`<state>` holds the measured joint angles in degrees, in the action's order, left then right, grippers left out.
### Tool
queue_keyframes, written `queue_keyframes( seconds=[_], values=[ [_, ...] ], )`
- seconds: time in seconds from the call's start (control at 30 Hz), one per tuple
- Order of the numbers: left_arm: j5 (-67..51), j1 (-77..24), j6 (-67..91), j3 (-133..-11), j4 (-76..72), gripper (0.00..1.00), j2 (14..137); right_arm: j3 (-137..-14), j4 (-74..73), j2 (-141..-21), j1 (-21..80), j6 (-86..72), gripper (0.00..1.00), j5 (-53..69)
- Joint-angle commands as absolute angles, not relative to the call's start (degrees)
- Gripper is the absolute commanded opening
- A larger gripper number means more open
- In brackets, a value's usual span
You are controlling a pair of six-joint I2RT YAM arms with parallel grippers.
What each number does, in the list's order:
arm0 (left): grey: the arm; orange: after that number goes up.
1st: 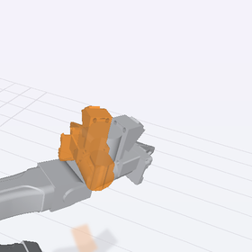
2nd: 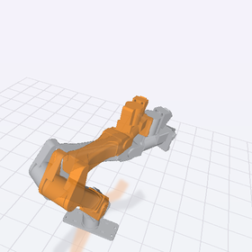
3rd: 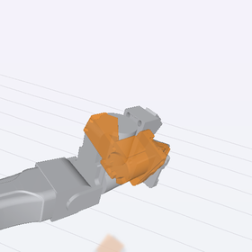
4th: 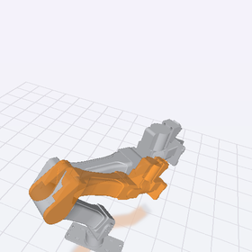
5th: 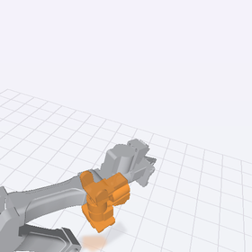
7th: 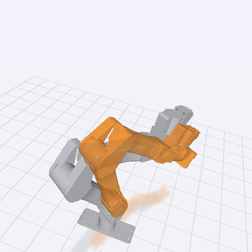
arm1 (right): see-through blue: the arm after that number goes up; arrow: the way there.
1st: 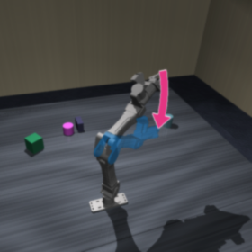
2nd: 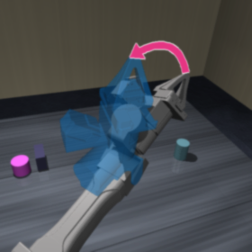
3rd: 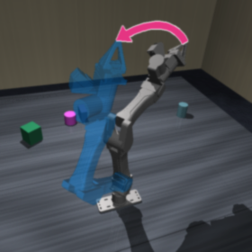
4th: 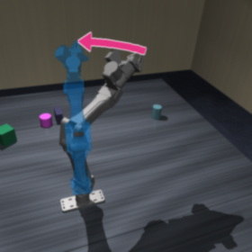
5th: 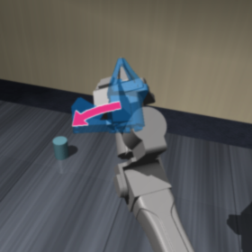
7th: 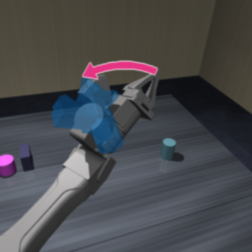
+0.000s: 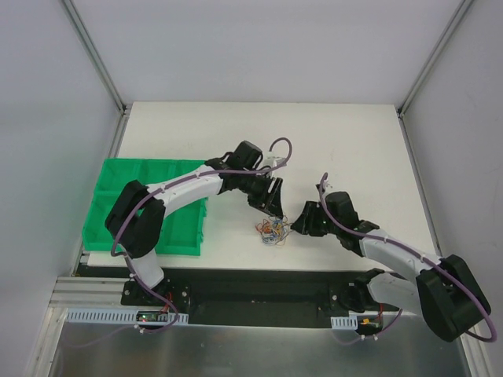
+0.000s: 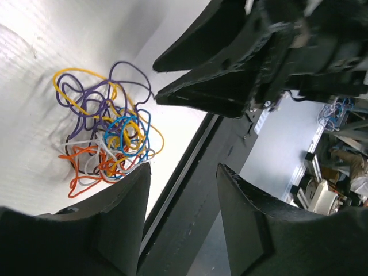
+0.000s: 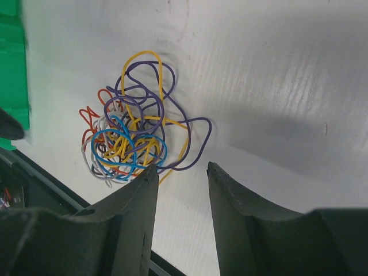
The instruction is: Untangle the cables
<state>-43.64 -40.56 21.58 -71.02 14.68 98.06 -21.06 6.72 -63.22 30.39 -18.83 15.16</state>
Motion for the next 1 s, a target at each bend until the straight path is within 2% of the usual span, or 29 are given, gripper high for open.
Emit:
queue_keyframes(
  seconds=[0.0, 0.1, 0.27, 0.4, 0.5, 0.57, 0.6, 0.67, 0.73, 0.87, 0.97],
  values=[
    [-40.09, -41.83, 19.95, -73.13, 18.63, 0.58, 99.67, -21.44, 9.4, -63.18, 31.37, -17.75, 0.43, 13.0],
    [-37.71, -42.45, 19.86, -72.77, 18.81, 0.65, 101.07, -22.32, 10.37, -65.47, 32.34, -18.28, 0.43, 13.27],
    [-38.06, -43.42, 19.34, -74.09, 20.65, 0.45, 104.32, -21.09, 14.85, -67.94, 32.96, -19.77, 0.38, 14.24],
    [-36.48, -44.73, 18.46, -74.53, 21.88, 0.41, 105.55, -21.1, 15.55, -68.64, 32.96, -20.83, 0.3, 13.1],
    [-38.05, -45.61, 18.46, -75.76, 22.67, 0.42, 107.48, -20.04, 18.45, -69.6, 32.96, -22.76, 0.19, 11.61],
    [-38.67, -46.14, 18.46, -76.2, 22.85, 0.42, 108.63, -20.39, 18.98, -70.66, 32.96, -23.73, 0.07, 10.99],
    [-38.76, -46.14, 18.37, -76.55, 23.11, 0.36, 109.07, -20.48, 18.72, -70.49, 32.96, -24.08, 0.01, 10.12],
    [-39.02, -46.14, 17.23, -77.78, 24.08, 0.11, 109.34, -20.04, 16.1, -68.04, 33.13, -24.87, 0.01, 4.43],
    [-38.15, -45.97, 16.35, -79.01, 25.31, 0.0, 108.99, -19.51, 11.19, -63.39, 33.05, -24.96, 0.01, -3.21],
    [-32.28, -45.97, 13.72, -79.54, 26.63, 0.0, 104.87, -20.47, -4.52, -51.44, 32.96, -23.91, 0.01, -18.95],
    [-28.14, -45.88, 11.43, -78.84, 26.81, 0.0, 99.6, -21.79, -11.75, -46.33, 32.96, -21.89, 0.01, -23.63]
  ],
)
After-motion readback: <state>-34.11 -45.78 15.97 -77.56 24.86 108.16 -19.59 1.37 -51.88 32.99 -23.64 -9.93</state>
